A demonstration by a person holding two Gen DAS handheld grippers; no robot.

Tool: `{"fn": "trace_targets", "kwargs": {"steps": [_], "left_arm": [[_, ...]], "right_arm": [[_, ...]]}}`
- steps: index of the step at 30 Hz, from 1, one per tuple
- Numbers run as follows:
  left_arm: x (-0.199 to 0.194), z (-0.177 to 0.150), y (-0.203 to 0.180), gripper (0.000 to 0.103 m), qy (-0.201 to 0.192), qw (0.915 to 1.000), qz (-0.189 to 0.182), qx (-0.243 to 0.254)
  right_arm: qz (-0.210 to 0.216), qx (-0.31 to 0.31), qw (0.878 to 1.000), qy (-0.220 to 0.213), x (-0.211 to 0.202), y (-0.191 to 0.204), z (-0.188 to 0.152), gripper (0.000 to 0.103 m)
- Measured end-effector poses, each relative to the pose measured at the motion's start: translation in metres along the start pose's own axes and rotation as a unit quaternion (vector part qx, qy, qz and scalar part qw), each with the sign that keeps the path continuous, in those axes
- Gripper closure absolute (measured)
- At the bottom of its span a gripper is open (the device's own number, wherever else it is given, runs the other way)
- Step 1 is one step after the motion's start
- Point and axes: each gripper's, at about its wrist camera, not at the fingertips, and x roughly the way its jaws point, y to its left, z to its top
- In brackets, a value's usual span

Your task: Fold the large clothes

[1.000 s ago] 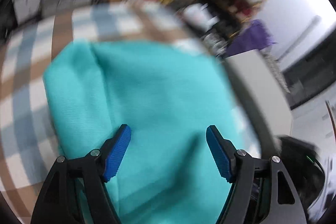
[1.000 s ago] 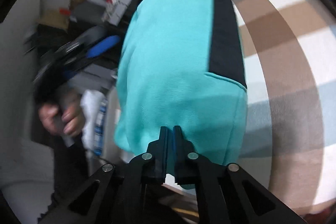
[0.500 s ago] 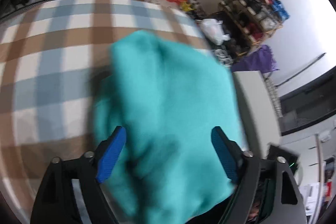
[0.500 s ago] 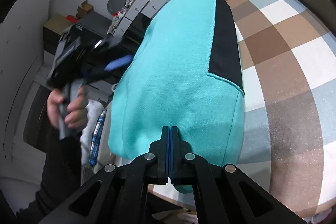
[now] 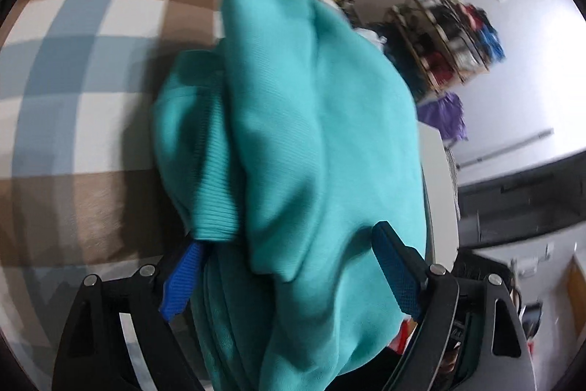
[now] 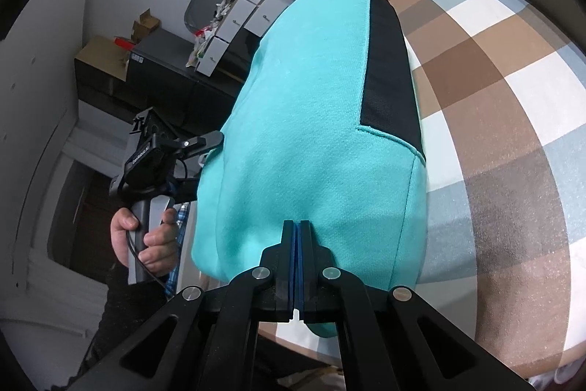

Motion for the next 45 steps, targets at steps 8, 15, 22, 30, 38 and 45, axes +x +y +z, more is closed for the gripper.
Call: {"fn": "trace_targets", "kwargs": {"steps": [8,15,22,30,38,45], "left_arm": [[-0.006,0.006,0.024,0.010,0.017,0.9993,0.004,-0.034],[-0.047,0.004,0.037,0.008,-0.009,0.9992,-0.005,-0.039],[0.001,0.010,0.053,0.006,0.068,0.9941,-0.052,-0.067],[0.038,0.005,0.046,0.006,0.118,0.9867,-0.099,-0.052],[0.036,0.000,0.047,0.034,0.117,0.9858,-0.111,-0.048],[0.030,-0.014,0.056,0.036,0.121,0.9818,-0.138,-0.049]], "right_arm": [[-0.005,-0.020,1.000,0.007,-0.001,0.006,0.000,0.101],[-0.028,-0.061,0.994,-0.086,-0.059,0.017,0.020,0.019],[-0.045,0.010,0.999,-0.008,-0.012,-0.033,0.067,0.019],[0.038,0.080,0.995,0.038,0.024,-0.064,0.082,0.018],[0.024,0.042,0.998,0.032,0.020,-0.047,0.075,0.029],[0.040,0.026,0.995,0.087,0.024,-0.035,0.061,0.026]]}}
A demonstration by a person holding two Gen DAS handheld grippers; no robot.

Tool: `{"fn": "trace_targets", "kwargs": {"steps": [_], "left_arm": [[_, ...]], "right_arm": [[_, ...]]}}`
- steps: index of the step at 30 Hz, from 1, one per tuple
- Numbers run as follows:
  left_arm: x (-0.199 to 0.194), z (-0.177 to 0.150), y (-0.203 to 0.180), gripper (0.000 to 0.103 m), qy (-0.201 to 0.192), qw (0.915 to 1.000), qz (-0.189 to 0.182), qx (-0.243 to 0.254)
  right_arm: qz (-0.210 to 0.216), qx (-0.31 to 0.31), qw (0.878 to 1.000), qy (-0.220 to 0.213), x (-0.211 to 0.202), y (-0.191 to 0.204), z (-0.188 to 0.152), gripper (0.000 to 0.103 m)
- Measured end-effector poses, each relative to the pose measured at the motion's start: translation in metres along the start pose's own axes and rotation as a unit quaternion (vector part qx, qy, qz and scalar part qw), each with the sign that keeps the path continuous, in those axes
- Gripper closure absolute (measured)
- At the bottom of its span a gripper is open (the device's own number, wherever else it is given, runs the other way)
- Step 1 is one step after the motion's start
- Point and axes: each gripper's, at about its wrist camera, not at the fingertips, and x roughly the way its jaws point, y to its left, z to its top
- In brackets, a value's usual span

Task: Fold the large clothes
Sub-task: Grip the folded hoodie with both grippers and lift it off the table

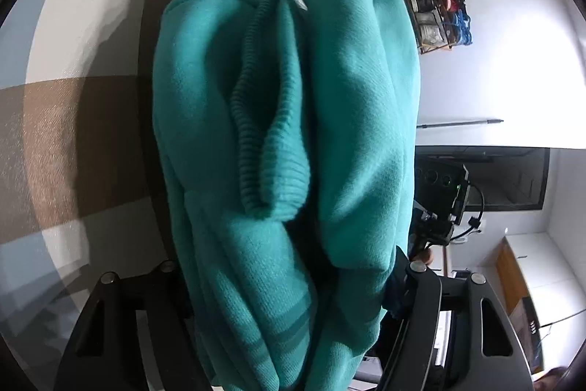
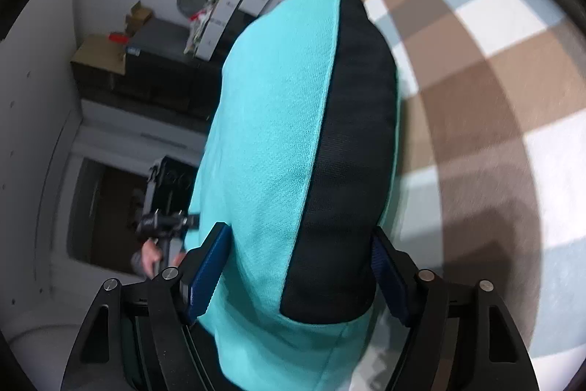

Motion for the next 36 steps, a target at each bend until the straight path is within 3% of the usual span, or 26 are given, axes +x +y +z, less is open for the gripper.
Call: {"fn": "trace_targets", "kwargs": {"steps": [8,10,12,14,20,27,30,36], "left_arm": [[-0.002,0.000,0.004,0.039,-0.004,0.9999,-0.012,0.006],[-0.002,0.000,0.001,0.041,-0.011,0.9998,-0.013,0.010],[-0.007,-0.006,-0.005,0.044,-0.019,0.9996,-0.014,0.018],[-0.017,-0.015,-0.010,0.049,-0.023,0.9990,-0.025,0.028],[-0.029,-0.025,-0.017,0.049,-0.028,0.9985,-0.029,0.038],[-0.023,-0.029,-0.018,0.049,-0.043,0.9980,-0.038,0.027],[-0.033,-0.029,-0.037,0.049,-0.050,0.9973,-0.037,0.039],[-0.063,-0.036,-0.074,0.049,-0.077,0.9940,-0.026,0.074]], "right_arm": [[0.005,0.030,1.000,-0.001,0.019,-0.004,0.016,0.014],[0.006,0.030,0.999,-0.014,0.018,-0.003,0.014,0.015],[0.004,0.025,0.999,-0.032,0.013,0.002,0.012,0.025],[0.010,0.019,0.998,-0.052,0.007,0.010,0.009,0.028],[0.059,0.009,0.996,-0.066,-0.002,0.024,0.000,0.028],[0.061,0.026,0.995,-0.069,0.004,0.012,-0.009,0.029],[0.065,0.009,0.995,-0.077,-0.008,0.033,-0.005,0.030],[0.113,-0.023,0.988,-0.106,-0.031,0.072,0.001,0.030]]}}
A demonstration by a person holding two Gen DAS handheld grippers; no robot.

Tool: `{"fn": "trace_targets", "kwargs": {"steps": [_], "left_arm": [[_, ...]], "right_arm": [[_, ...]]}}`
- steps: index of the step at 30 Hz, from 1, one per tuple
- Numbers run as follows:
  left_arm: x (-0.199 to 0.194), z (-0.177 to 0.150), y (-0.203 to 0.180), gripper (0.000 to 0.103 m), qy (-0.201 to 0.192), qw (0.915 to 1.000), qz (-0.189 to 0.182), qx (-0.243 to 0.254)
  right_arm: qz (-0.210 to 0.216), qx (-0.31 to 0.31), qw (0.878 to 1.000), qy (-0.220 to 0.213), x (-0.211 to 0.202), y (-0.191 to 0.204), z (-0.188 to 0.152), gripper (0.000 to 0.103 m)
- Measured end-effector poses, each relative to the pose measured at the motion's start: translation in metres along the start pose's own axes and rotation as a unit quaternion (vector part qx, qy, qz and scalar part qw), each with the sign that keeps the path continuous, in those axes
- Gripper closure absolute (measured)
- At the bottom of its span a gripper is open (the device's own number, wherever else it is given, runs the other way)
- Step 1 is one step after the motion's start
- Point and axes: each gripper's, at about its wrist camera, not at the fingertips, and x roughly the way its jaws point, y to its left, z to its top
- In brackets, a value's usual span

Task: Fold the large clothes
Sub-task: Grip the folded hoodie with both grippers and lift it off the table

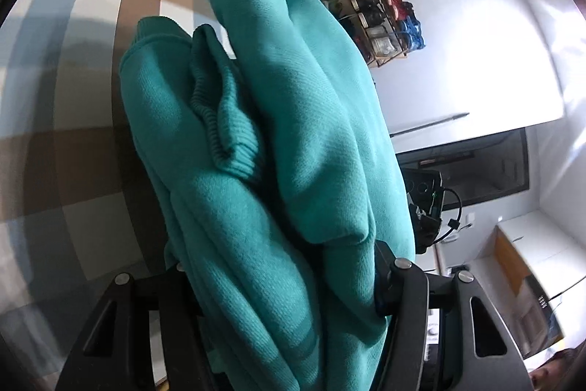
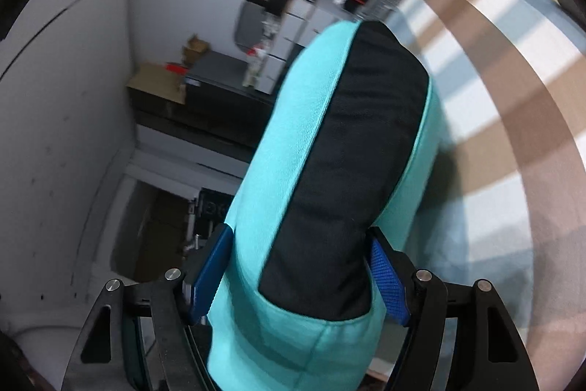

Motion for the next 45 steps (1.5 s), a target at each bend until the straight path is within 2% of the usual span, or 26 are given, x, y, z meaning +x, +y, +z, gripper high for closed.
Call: {"fn": "trace_targets", "kwargs": {"steps": [3,5,7,10,13,15,18,20,22,24,27,30,38,45], "left_arm": [[-0.008,-0.006,0.003,0.049,-0.011,0.9999,0.012,0.004],[-0.004,-0.013,0.024,0.049,-0.007,0.9995,0.027,-0.012],[0.007,-0.023,0.052,0.049,0.000,0.9986,0.035,-0.039],[0.023,-0.033,0.081,0.049,0.011,0.9973,0.041,-0.060],[0.024,-0.036,0.089,0.049,0.002,0.9981,0.023,-0.057],[0.023,-0.034,0.096,0.049,0.002,0.9980,0.016,-0.062],[0.016,-0.035,0.107,0.049,0.004,0.9974,0.007,-0.071],[0.013,-0.036,0.111,0.049,0.006,0.9975,0.006,-0.070],[0.008,-0.033,0.102,0.049,0.004,0.9978,0.005,-0.066],[0.010,-0.031,0.085,0.050,-0.002,0.9990,0.011,-0.043],[0.001,-0.026,0.061,0.051,-0.012,0.9998,0.011,-0.014],[-0.012,-0.025,0.041,0.051,-0.017,0.9998,0.008,0.005],[-0.052,-0.028,-0.021,0.050,-0.046,0.9968,0.028,0.058],[-0.114,-0.044,-0.049,0.050,-0.077,0.9928,0.059,0.071]], "right_arm": [[0.006,-0.002,1.000,0.006,0.003,0.001,-0.006,0.030],[-0.004,-0.001,1.000,0.016,0.018,-0.002,-0.011,0.030],[-0.028,-0.006,0.999,0.029,0.026,-0.017,-0.018,0.030],[-0.066,0.020,0.996,0.059,0.044,-0.046,-0.026,0.030],[-0.092,0.030,0.992,0.078,0.052,-0.055,-0.027,0.021],[-0.103,0.022,0.989,0.100,0.063,-0.054,-0.025,0.011],[-0.094,0.031,0.990,0.104,0.074,-0.060,-0.022,0.006],[-0.086,0.033,0.991,0.096,0.075,-0.063,-0.023,0.006],[-0.082,0.020,0.993,0.084,0.072,-0.060,-0.026,0.011],[-0.074,0.015,0.995,0.071,0.065,-0.053,-0.028,0.022],[-0.051,0.008,0.997,0.056,0.056,-0.042,-0.030,0.028],[-0.012,-0.014,0.999,0.041,0.045,-0.028,-0.031,0.029],[0.057,-0.035,0.998,0.013,0.035,0.008,-0.022,0.029],[0.090,-0.062,0.994,0.020,0.051,0.064,-0.006,0.029]]}}
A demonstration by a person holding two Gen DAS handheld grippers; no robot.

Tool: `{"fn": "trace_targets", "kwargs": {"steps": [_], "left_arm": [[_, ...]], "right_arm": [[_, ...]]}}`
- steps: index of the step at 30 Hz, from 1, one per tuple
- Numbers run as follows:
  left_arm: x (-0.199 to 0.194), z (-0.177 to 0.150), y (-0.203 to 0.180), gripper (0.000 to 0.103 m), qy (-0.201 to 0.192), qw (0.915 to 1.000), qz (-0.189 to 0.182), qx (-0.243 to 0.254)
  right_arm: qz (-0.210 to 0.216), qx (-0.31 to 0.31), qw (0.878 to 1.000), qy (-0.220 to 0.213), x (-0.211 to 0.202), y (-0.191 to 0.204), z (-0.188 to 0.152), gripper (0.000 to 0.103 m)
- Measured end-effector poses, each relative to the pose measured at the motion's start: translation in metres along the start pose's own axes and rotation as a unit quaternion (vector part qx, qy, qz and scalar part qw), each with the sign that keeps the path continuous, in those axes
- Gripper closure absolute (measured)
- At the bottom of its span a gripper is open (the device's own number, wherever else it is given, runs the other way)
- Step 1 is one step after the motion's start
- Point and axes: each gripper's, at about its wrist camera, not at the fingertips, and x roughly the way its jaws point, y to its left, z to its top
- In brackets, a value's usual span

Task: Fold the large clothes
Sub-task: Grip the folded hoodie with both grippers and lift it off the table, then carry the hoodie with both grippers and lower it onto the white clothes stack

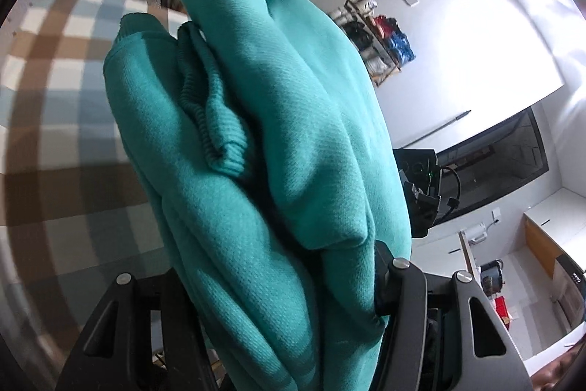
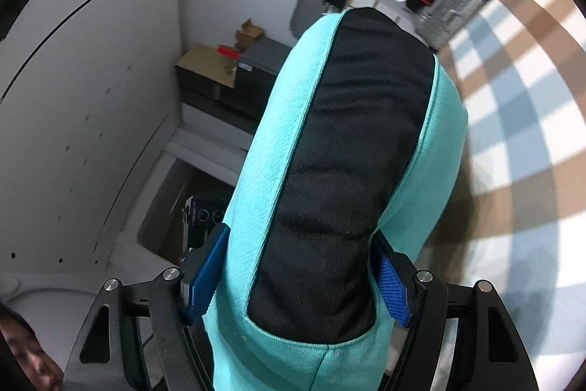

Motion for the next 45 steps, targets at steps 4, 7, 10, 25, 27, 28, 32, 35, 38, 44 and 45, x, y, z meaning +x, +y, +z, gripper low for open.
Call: {"fn": "trace_targets", "kwargs": {"steps": [4,7,10,25,27,28,32,35,38,44,45], "left_arm": [[-0.054,0.000,-0.015,0.050,-0.024,0.9993,0.029,0.004],[-0.096,0.000,-0.022,0.050,-0.044,0.9979,0.047,-0.006],[-0.141,0.001,-0.029,0.050,-0.065,0.9953,0.071,-0.009],[-0.355,-0.073,0.036,0.048,-0.184,0.9591,0.197,-0.086],[-0.357,-0.093,0.077,0.048,-0.186,0.9574,0.194,-0.105],[-0.352,-0.104,0.104,0.048,-0.184,0.9545,0.202,-0.119],[-0.325,-0.140,0.185,0.046,-0.177,0.9458,0.180,-0.204],[-0.347,-0.168,0.206,0.044,-0.223,0.9413,0.088,-0.237],[-0.354,-0.168,0.183,0.043,-0.232,0.9376,0.125,-0.227],[-0.401,-0.189,0.114,0.043,-0.319,0.8821,0.282,-0.202],[-0.404,-0.188,0.104,0.043,-0.330,0.8716,0.307,-0.192]], "right_arm": [[0.026,-0.026,0.999,0.009,0.030,0.033,0.008,0.029],[0.051,-0.036,0.998,0.021,0.060,0.062,0.011,0.029],[0.075,-0.042,0.996,0.035,0.098,0.091,0.017,0.029],[0.167,-0.007,0.974,0.153,0.359,0.183,-0.022,0.029],[0.168,0.012,0.972,0.162,0.386,0.165,-0.053,0.029],[0.157,0.017,0.974,0.164,0.395,0.153,-0.063,0.029],[0.031,-0.037,0.981,0.189,0.422,0.114,-0.110,0.027],[-0.009,-0.120,0.972,0.202,0.416,0.122,-0.121,0.027],[-0.055,-0.201,0.950,0.233,0.415,0.146,-0.122,0.027],[-0.176,-0.352,0.884,0.251,0.424,0.186,-0.129,0.027],[-0.198,-0.383,0.866,0.253,0.424,0.192,-0.131,0.027]]}}
